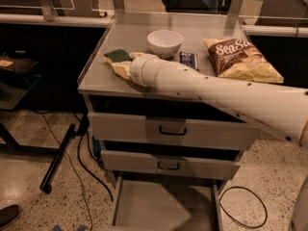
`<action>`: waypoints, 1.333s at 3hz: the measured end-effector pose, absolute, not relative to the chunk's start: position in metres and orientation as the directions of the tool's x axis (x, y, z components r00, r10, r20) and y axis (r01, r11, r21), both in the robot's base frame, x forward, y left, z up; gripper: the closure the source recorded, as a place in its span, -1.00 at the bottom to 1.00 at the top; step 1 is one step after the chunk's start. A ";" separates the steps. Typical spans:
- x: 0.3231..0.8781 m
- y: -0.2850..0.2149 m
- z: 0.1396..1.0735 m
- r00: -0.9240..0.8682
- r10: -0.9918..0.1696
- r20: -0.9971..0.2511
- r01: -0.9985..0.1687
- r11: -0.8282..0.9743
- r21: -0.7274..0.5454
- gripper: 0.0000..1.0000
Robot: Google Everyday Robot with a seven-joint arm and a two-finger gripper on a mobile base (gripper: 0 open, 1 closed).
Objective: Place sponge into bottom drawer
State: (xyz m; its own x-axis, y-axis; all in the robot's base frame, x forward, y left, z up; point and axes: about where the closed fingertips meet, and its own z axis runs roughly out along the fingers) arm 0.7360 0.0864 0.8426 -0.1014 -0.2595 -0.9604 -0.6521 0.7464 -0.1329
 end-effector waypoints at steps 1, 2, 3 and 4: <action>0.736 0.087 0.843 -0.099 -0.258 -0.961 -0.652 0.746 -0.133 1.00; 0.733 0.088 0.850 -0.078 -0.245 -0.966 -0.652 0.746 -0.137 1.00; 0.716 0.084 0.864 -0.044 -0.233 -0.972 -0.650 0.745 -0.149 1.00; 0.687 0.075 0.867 -0.040 -0.220 -0.975 -0.645 0.751 -0.143 1.00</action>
Offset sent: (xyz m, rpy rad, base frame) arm -0.0066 -0.0013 0.0143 0.0319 -0.0480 0.0029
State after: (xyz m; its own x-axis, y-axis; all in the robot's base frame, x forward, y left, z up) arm 0.6871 0.0752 0.8674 -0.0398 -0.2203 -0.9746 -0.6451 0.7506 -0.1433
